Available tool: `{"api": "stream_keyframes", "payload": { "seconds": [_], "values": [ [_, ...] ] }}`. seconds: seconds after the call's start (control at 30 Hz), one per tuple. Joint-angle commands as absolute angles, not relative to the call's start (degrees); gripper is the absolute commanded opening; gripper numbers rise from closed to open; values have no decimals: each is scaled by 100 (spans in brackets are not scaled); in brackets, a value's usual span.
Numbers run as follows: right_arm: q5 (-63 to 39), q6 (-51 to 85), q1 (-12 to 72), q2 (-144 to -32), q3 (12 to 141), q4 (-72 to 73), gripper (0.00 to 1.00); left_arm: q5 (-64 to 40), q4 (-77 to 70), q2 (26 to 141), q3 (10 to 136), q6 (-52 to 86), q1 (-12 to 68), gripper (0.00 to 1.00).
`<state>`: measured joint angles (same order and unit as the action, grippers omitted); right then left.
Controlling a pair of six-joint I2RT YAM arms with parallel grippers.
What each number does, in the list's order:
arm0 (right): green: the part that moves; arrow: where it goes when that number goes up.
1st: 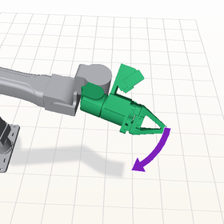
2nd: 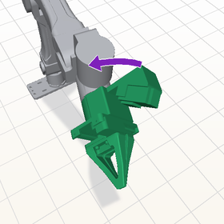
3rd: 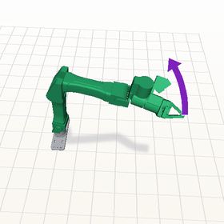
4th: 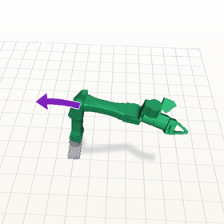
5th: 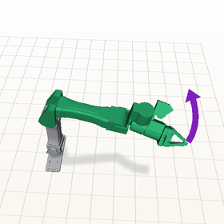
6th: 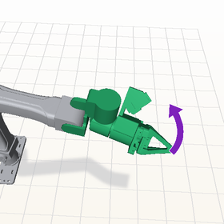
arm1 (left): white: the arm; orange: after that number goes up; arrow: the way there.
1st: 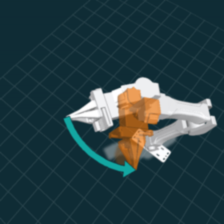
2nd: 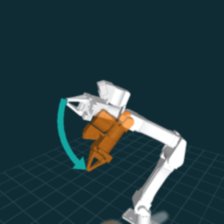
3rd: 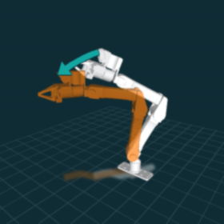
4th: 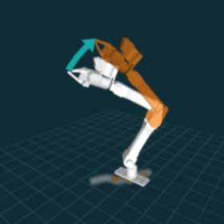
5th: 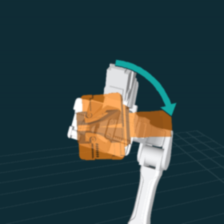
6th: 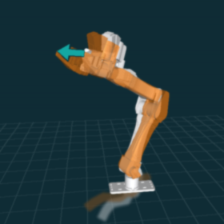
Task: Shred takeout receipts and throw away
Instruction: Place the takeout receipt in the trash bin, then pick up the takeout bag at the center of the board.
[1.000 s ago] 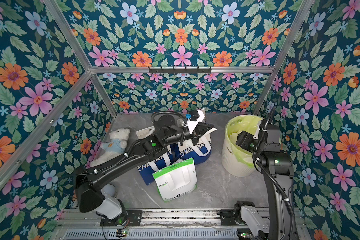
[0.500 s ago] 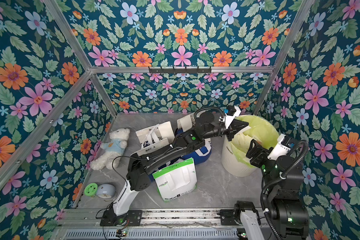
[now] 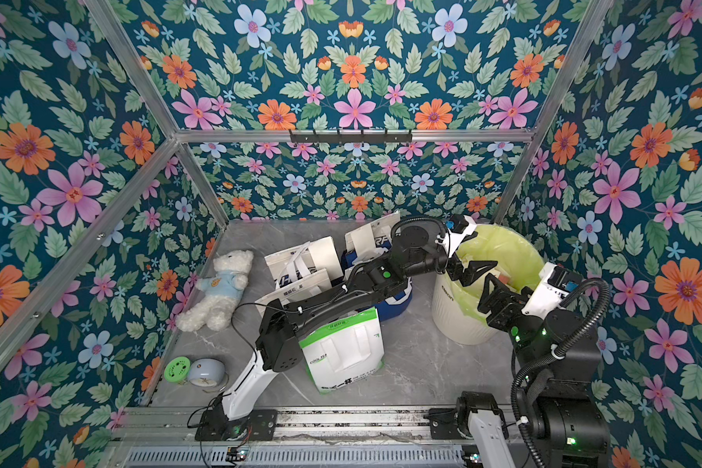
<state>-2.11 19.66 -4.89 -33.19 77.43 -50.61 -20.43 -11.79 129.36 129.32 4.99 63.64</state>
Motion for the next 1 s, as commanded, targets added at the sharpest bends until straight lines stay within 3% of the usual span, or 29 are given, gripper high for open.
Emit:
{"api": "stream_keyframes", "payload": {
  "seconds": [0.0, 0.27, 0.5, 0.6, 0.7, 0.77, 0.8, 0.97],
  "values": [
    [-813, 1921, -484, -3432, 7817, -5098, 84, -1786, -1054, 12385, 12596, -188, 6351, 99],
    [-2552, 1970, -492, -4243, 8435, -5312, 82, -1384, 475, 9997, 10882, -1436, 5862, 99],
    [-4248, 2230, -256, -5173, 9070, -5189, 80, -722, 1886, 8148, 9688, -1602, 4506, 94],
    [-3476, 1910, 880, -5643, 9549, -5524, 80, -551, 2611, 7759, 9403, -1849, 3986, 93],
    [-2278, 1630, 2297, -6281, 9976, -5733, 80, -1009, 2835, 7528, 9055, -1845, 3345, 80],
    [-2004, 1594, 2790, -6786, 10193, -5706, 81, -1208, 2812, 7495, 8899, -1655, 2886, 68],
    [-2013, 1631, 2885, -7013, 10257, -5643, 81, -1330, 2819, 7521, 8858, -1576, 2687, 66],
    [-2044, 1870, 3111, -7852, 10418, -5058, 81, -1422, 2610, 7650, 8684, -1189, 1942, 75]
  ]
}}
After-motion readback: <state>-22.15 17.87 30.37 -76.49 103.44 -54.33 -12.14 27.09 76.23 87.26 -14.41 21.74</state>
